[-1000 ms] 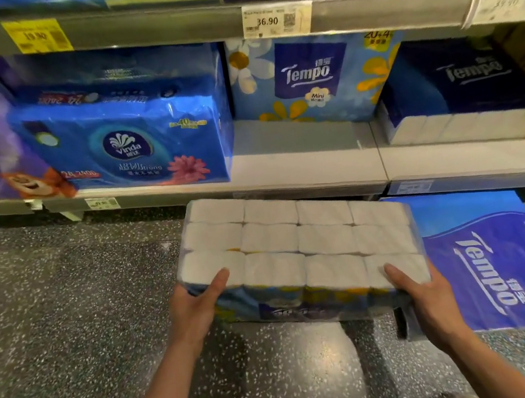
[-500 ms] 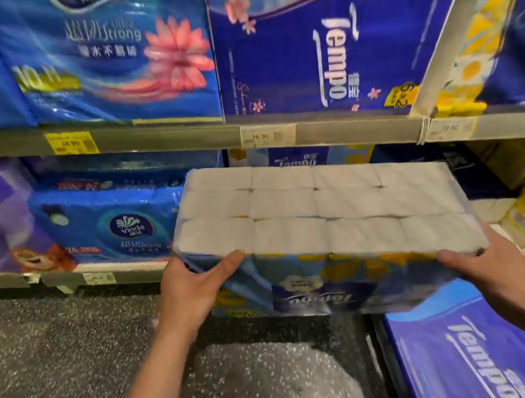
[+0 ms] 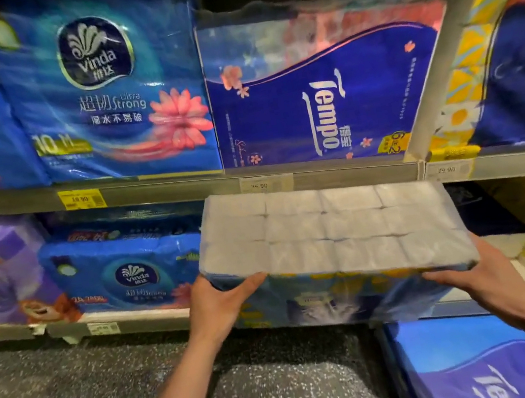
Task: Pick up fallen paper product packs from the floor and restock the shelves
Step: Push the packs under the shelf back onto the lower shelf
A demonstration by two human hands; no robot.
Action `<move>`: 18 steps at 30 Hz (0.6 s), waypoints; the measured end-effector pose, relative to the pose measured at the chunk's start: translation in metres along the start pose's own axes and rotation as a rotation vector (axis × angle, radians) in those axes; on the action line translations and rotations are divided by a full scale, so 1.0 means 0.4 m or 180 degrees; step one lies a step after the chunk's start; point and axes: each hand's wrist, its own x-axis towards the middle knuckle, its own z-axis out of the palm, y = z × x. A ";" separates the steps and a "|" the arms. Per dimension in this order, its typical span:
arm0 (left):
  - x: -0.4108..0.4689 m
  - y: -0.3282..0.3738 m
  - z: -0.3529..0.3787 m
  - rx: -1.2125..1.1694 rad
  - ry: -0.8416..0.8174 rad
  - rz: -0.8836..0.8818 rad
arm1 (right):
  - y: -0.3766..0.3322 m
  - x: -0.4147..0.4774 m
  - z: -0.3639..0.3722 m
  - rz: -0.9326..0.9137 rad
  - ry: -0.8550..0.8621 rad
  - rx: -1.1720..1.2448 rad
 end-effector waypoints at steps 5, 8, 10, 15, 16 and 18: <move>0.016 -0.041 0.041 0.0016 -0.0052 -0.0286 | 0.071 0.000 0.028 0.0154 0.0038 0.0193; 0.046 -0.040 0.054 0.0021 0.0013 -0.0293 | 0.086 0.021 0.047 0.0258 0.0131 0.0418; 0.070 -0.034 0.053 0.0048 0.0021 -0.0293 | 0.079 0.044 0.058 0.0292 0.0195 0.0525; 0.153 -0.027 0.052 0.0265 -0.0072 -0.0359 | 0.070 0.137 0.100 0.0129 0.0148 0.0524; 0.160 -0.035 0.054 0.0361 -0.0095 -0.0431 | 0.084 0.153 0.113 0.0116 0.0117 0.0493; 0.171 -0.068 0.059 0.0583 -0.0089 -0.0545 | 0.119 0.170 0.134 0.0141 0.0070 0.0466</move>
